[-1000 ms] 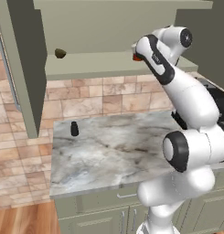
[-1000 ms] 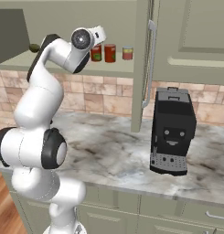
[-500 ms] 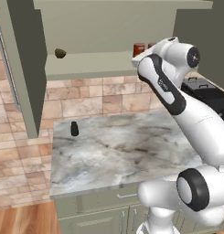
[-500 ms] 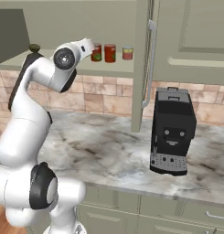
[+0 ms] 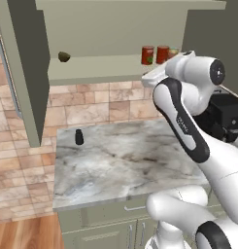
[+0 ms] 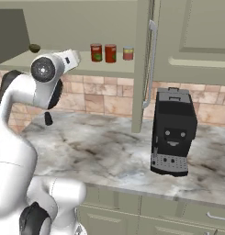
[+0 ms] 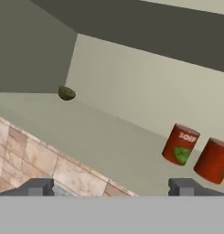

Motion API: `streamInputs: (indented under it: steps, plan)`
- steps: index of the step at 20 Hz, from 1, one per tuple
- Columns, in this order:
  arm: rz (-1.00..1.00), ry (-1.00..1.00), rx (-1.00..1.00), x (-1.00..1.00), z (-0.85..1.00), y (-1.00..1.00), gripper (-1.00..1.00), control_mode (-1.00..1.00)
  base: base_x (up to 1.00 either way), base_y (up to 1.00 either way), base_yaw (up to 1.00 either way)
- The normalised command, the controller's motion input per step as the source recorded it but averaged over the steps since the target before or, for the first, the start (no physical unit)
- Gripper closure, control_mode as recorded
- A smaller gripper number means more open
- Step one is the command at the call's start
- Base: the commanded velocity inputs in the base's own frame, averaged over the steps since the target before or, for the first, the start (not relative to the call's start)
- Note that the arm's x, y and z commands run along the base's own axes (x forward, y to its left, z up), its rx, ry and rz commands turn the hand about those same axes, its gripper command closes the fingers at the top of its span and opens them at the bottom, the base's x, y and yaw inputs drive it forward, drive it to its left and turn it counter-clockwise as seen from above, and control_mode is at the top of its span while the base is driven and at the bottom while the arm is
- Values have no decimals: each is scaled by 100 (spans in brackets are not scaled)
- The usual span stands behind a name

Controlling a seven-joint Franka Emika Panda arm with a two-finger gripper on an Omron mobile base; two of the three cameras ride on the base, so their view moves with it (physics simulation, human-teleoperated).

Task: Pick the cans from the counter and place them in their designated side in the cabinet.

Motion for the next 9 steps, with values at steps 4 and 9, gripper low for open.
streamInputs:
  steps: [4,9]
  plan:
    - [3,21,0,-84,-10,20,-100,-100,0,0,0]
    - [3,2,0,-100,-35,10,-100,-100,0,0,0]
